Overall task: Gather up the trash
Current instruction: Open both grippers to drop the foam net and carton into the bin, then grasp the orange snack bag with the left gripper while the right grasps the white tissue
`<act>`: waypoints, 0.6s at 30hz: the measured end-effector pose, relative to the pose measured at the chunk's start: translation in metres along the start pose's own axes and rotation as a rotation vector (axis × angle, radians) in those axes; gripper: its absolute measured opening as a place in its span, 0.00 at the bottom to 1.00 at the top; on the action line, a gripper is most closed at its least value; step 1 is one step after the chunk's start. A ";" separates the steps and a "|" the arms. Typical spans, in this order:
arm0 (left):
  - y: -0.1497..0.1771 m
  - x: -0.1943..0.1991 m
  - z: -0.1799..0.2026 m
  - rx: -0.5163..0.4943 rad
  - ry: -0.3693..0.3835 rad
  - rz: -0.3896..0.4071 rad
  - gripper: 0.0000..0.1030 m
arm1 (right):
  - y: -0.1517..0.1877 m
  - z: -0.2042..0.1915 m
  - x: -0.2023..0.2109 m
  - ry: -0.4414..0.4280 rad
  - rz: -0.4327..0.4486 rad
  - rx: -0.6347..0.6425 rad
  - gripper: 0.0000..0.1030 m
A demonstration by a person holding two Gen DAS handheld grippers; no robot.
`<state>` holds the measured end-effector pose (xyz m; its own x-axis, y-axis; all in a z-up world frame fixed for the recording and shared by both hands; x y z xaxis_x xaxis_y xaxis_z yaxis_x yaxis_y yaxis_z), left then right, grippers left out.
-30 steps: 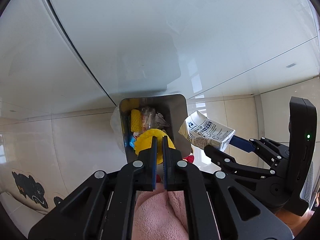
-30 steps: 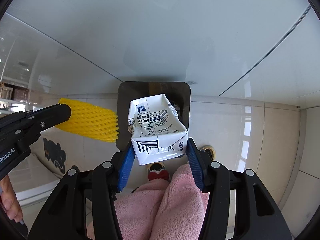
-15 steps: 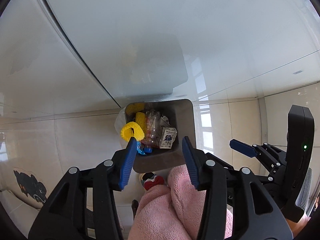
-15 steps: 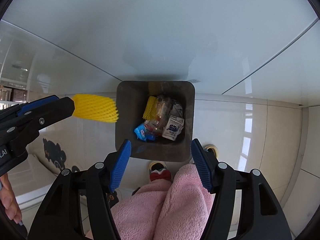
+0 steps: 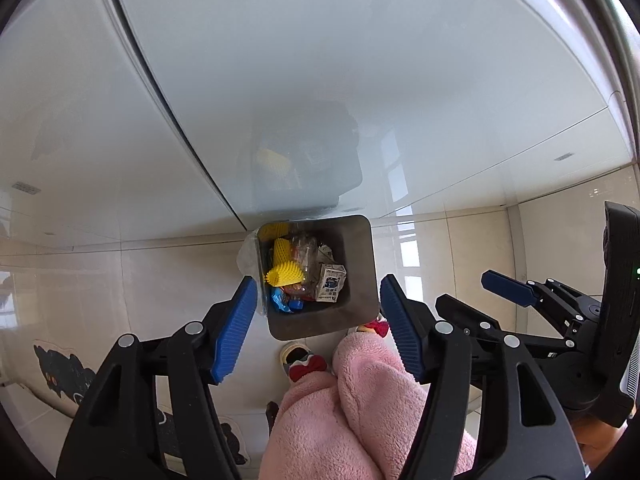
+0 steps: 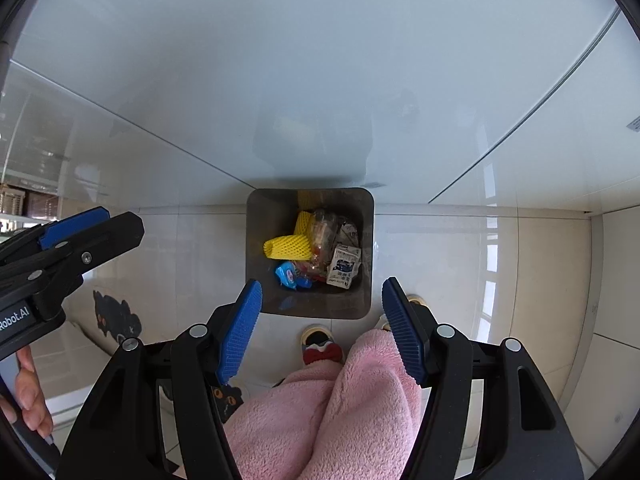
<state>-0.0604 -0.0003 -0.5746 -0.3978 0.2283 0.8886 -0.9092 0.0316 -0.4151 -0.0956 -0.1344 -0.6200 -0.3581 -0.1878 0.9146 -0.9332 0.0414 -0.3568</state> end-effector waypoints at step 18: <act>-0.068 0.138 0.027 -0.015 0.015 0.229 0.90 | -0.096 0.013 0.194 -0.002 0.367 -0.058 0.89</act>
<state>-0.0573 0.0025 -0.4186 -0.5919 0.2456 0.7677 -0.7932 -0.0081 -0.6090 -0.0753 -0.1875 -0.4111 -0.6693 -0.1523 0.7272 -0.7428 0.1616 -0.6498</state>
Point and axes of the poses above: each gripper's, at about its wrist camera, not at the fingertips, and x roughly against the way its jaws point, z to its right, y to its underside, the point moved 9 cm from there along -x, roughly the way its jaws point, and after that the axes turned 15 degrees about z, right-handed, at the moved point
